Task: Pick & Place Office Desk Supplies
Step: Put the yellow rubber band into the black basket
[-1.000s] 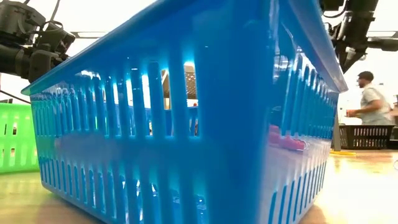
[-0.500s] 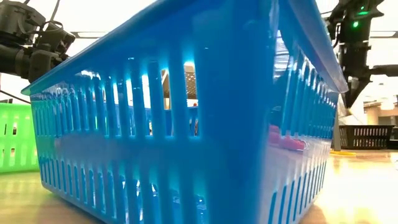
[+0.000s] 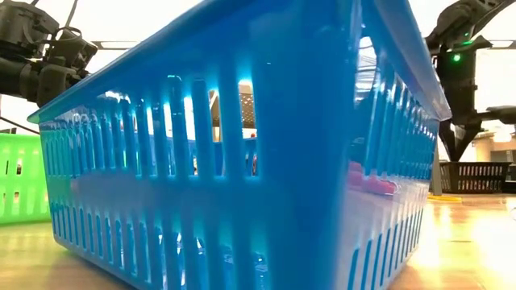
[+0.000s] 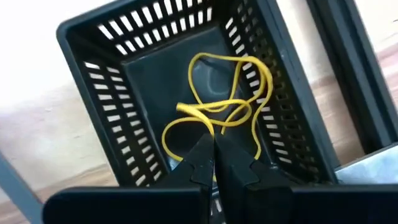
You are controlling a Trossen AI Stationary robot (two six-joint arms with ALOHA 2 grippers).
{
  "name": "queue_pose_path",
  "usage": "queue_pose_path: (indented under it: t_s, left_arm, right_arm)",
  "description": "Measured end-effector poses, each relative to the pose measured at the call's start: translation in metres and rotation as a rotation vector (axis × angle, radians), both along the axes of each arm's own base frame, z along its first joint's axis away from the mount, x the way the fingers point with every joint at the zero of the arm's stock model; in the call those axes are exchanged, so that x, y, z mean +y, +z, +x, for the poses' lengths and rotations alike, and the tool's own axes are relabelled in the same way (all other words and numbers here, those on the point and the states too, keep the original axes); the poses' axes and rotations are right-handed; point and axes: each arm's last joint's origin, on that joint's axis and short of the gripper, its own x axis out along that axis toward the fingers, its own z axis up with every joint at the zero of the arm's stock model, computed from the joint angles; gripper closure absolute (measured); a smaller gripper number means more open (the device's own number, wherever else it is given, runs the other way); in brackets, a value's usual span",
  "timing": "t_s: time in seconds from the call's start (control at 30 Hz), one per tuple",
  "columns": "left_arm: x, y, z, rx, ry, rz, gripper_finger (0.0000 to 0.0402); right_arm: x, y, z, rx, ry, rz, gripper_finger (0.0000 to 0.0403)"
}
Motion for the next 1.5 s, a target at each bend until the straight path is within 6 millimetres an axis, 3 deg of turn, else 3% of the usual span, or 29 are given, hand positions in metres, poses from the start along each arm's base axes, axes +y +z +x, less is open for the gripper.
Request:
queue_pose_path:
  t_s: [0.47, 1.03, 1.5]
  left_arm:
    - [0.000, 0.000, 0.000, 0.000, -0.001, 0.000, 0.0284]
    - [0.000, 0.000, 0.000, 0.000, 0.000, 0.000, 0.0284]
    - [0.000, 0.000, 0.000, 0.000, -0.001, 0.000, 0.0284]
  right_arm:
    - [0.000, -0.019, 0.000, -0.050, -0.063, -0.018, 0.0394]
    - [0.000, -0.019, 0.000, -0.066, -0.080, -0.020, 0.0394]
    - [0.000, -0.018, 0.000, -0.038, 0.005, -0.009, 0.0394]
